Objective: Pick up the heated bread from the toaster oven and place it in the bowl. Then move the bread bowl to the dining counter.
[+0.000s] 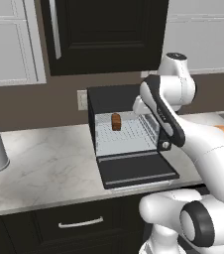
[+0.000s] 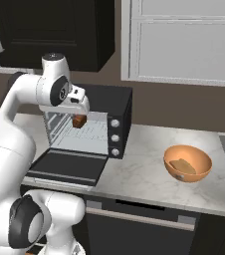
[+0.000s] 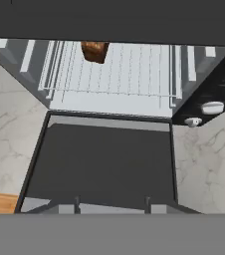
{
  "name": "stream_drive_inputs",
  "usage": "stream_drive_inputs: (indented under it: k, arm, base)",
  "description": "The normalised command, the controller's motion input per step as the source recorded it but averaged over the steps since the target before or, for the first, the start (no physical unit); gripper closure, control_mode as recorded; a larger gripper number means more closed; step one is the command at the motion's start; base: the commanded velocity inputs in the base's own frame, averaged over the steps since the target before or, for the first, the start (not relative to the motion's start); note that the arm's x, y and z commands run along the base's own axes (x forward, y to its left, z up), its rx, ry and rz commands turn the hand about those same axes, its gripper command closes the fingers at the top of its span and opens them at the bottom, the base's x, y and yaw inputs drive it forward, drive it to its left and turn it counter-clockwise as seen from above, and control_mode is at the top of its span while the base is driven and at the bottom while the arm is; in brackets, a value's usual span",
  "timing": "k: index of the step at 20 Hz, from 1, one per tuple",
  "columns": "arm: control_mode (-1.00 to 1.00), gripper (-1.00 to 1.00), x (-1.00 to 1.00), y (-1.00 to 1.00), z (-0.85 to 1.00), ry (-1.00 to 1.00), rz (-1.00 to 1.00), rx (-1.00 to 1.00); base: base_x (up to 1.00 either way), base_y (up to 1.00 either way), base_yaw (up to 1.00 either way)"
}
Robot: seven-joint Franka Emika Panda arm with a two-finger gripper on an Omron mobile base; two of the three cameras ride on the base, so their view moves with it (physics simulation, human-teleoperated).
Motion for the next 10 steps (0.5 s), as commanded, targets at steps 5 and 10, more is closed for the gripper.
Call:
stream_drive_inputs:
  k: [5,10]
  arm:
    - [-1.0,-1.0,-0.01,0.03,-0.39,-0.05,0.0,0.0]
    - [-1.0,-1.0,0.0,0.0,-0.73,-0.09,-0.03,0.0]
  base:
    - [0.0,0.0,0.0]
    - [0.0,0.0,0.0]
